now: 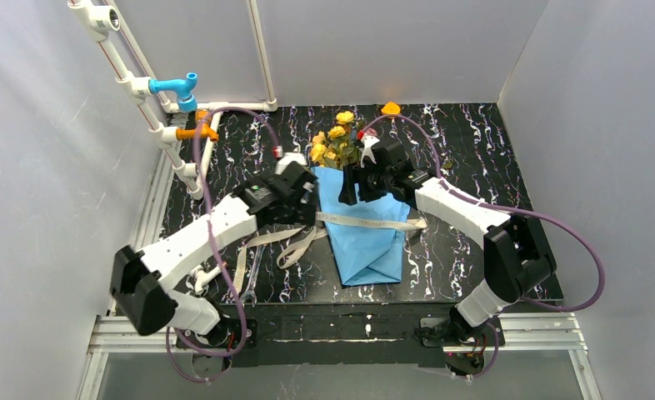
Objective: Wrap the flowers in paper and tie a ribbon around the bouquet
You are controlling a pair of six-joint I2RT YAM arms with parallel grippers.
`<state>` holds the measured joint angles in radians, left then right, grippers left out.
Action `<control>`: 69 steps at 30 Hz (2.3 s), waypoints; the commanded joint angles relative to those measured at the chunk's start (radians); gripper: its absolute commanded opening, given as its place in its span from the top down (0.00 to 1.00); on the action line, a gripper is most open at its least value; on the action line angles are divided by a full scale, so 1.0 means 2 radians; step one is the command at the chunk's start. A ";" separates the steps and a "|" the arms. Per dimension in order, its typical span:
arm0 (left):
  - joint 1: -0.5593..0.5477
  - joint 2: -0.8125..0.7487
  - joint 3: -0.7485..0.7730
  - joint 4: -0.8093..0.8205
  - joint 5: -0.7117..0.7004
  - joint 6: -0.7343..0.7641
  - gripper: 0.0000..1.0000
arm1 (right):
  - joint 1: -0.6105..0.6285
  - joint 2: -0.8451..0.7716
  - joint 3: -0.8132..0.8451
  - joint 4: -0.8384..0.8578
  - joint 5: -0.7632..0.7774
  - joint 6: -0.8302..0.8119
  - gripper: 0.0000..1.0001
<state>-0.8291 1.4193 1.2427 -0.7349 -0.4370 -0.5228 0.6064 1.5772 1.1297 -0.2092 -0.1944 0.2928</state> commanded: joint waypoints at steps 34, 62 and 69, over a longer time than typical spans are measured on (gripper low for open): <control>0.240 -0.085 -0.058 -0.002 0.257 -0.150 1.00 | -0.015 -0.121 -0.006 -0.079 0.218 0.058 0.28; 0.029 0.386 0.498 0.072 0.450 -0.295 1.00 | -0.029 -0.429 -0.211 -0.014 0.372 0.081 0.31; 0.032 0.456 0.507 0.056 0.486 -0.254 0.70 | -0.029 -0.430 -0.256 -0.084 0.298 0.133 0.33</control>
<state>-0.7708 2.3123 2.2234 -0.5861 0.4473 -1.0801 0.5499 0.7280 0.6552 -0.3202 0.4999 0.4965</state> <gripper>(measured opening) 0.145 0.674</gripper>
